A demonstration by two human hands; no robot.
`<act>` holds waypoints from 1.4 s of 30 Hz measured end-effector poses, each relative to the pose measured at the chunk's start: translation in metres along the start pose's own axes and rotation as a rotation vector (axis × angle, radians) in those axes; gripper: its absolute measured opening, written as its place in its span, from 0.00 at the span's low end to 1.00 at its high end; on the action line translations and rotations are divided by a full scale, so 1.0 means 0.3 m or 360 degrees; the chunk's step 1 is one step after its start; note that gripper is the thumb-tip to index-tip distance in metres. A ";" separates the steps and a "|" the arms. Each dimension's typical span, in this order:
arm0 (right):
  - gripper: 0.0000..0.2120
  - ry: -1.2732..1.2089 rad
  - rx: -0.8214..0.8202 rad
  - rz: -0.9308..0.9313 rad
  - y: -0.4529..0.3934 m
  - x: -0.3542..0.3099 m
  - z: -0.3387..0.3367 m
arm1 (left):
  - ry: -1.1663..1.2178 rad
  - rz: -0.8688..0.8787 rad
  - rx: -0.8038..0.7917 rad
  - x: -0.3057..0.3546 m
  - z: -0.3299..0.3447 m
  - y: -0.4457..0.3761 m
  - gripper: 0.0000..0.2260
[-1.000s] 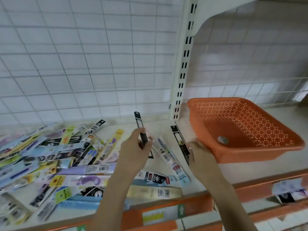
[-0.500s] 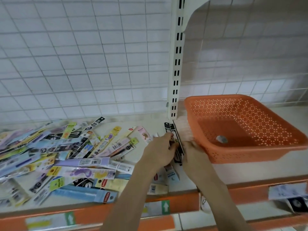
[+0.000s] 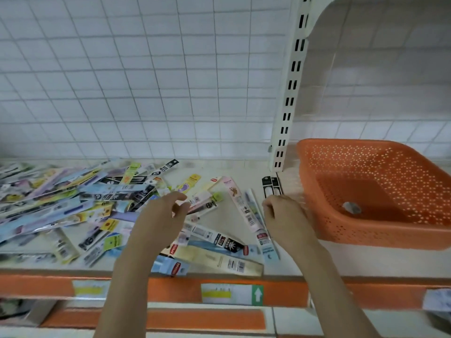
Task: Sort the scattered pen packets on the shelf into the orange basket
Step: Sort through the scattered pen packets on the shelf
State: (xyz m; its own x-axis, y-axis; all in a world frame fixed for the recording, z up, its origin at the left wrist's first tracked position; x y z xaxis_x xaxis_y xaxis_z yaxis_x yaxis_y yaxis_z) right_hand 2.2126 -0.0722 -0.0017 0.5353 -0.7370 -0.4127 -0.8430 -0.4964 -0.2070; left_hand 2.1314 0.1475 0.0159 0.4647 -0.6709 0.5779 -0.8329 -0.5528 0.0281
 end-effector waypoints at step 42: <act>0.04 -0.0461 0.0586 -0.0175 0.019 -0.098 -0.184 | -0.0351 0.0243 -0.0155 0.160 0.166 -0.042 0.14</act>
State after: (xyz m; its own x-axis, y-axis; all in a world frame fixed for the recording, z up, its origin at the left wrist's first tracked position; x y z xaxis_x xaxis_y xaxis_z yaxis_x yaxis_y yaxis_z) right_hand 2.1950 -0.0786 0.0582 0.6300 -0.5052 -0.5899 -0.7726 -0.3303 -0.5422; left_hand 2.1792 0.0977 0.0026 0.3772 -0.8397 0.3906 -0.9182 -0.3942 0.0391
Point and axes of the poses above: each hand's wrist, its own y-axis away from the middle knuckle, its own z-axis out of the palm, x = y × z, the point moved 6 cm from there along -y, towards the middle knuckle, and after that the axes turned 15 degrees about -z, right-handed, at the moved point
